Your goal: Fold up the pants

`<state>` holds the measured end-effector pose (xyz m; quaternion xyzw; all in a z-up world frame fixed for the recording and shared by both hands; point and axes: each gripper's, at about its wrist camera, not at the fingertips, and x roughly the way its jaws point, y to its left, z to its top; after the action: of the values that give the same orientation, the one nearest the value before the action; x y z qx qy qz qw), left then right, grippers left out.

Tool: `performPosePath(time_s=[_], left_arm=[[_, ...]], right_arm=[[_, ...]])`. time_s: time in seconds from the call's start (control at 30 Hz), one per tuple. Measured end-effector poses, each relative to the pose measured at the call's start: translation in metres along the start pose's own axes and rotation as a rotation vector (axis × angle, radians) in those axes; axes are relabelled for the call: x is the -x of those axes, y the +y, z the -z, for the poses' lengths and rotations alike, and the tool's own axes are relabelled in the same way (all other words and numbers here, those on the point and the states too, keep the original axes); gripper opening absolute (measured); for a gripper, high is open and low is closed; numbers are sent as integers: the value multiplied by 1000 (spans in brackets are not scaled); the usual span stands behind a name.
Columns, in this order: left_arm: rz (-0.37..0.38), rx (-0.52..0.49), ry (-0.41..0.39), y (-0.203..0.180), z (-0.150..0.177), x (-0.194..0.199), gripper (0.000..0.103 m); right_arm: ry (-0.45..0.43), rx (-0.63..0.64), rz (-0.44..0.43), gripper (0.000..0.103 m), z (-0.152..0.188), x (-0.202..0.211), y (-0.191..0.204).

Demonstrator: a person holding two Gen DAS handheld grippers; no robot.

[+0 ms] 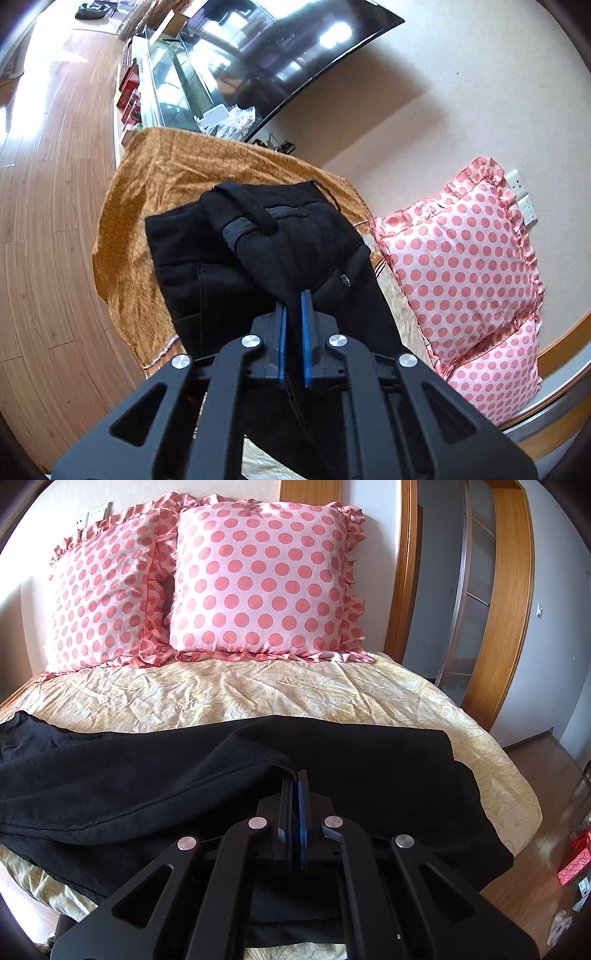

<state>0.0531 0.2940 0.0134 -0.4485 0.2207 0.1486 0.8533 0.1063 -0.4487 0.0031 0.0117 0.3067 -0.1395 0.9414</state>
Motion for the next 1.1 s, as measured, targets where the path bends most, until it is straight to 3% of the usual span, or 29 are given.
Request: performPosePath(time_s=[0.1,0.17,0.23,0.27,0.33,0.47,0.53,0.6,0.67,0.77,0.87,0.97,1.1], left_arm=[[-46,-11,-14,10,2,5,6],[-81,1,31,19,4,-6,8],[-90,12,32,23,7,-7,16],[-100,13,11,22,8,-3,21],[-130,-13,-76,15,8,13,57],[-136,-211,-229,-29,16,49,71],[-98,-357,-236,-62,33,57,88],[-11,-486,-181,-94,55,56,93],[89,-578,-72,-123,83,44,94],[263,-628,140,-154,129,17,94],[358,-709,299,-178,179,-9,94],[407,-820,346,-191,218,-16,94],[418,-946,317,-197,243,-11,99]], right_arm=[[-1,-6,2,2,1,0,1],[10,-5,3,2,4,-2,2],[14,-11,0,2,7,0,1],[17,-13,-1,2,9,2,0],[33,-15,-10,2,14,6,-3],[57,-67,-46,2,23,19,-19],[62,-112,-52,10,29,27,-30],[61,-140,-43,27,32,34,-39],[56,-156,-15,28,35,41,-48],[55,-205,15,28,39,50,-67],[55,-349,2,28,45,58,-98],[57,-548,-88,28,53,60,-129],[53,-758,-181,28,59,50,-159]])
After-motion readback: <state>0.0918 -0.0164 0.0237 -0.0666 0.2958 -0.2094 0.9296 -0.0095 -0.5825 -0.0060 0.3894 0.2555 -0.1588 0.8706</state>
